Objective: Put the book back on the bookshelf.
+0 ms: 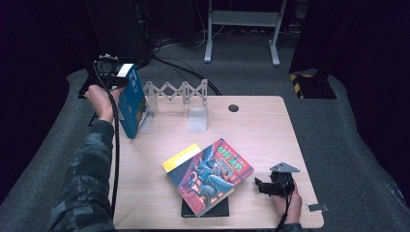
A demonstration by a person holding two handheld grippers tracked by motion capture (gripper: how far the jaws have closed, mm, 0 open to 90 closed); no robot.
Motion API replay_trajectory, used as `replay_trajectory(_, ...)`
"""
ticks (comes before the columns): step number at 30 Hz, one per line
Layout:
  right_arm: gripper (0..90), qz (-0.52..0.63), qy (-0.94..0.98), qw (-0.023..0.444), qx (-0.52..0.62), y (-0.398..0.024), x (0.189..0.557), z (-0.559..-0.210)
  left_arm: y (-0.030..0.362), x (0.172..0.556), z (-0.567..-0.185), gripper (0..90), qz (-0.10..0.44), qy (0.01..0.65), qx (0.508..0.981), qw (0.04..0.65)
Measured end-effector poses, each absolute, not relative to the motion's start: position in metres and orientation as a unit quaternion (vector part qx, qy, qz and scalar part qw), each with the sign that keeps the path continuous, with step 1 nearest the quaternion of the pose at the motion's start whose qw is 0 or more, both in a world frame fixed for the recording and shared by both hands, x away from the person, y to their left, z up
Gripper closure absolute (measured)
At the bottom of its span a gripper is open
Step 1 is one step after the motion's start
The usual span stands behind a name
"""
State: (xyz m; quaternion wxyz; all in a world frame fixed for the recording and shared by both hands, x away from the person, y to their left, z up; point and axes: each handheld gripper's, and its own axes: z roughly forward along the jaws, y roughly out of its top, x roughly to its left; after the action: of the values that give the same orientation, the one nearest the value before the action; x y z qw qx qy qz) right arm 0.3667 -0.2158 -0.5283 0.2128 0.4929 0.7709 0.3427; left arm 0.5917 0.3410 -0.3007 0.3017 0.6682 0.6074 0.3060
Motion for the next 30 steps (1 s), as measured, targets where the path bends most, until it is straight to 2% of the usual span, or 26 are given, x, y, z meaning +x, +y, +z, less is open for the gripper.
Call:
replay_trajectory(13, 14.0, 0.342, 0.771, 0.214, 0.494, -0.215, 0.366, -0.528, 0.343, 0.607, -0.314, 60.2, 0.3, 0.634, 0.644, 0.305)
replay_trajectory(23, 14.3, 0.342, 0.771, 0.214, 0.493, -0.215, 0.366, -0.528, 0.355, 0.604, -0.312, 58.3, 0.298, 0.639, 0.644, 0.296)
replay_trajectory(30, 14.3, 0.342, 0.771, 0.214, 0.493, -0.215, 0.366, -0.528, 0.359, 0.595, -0.303, 46.4, 0.297, 0.631, 0.648, 0.306)
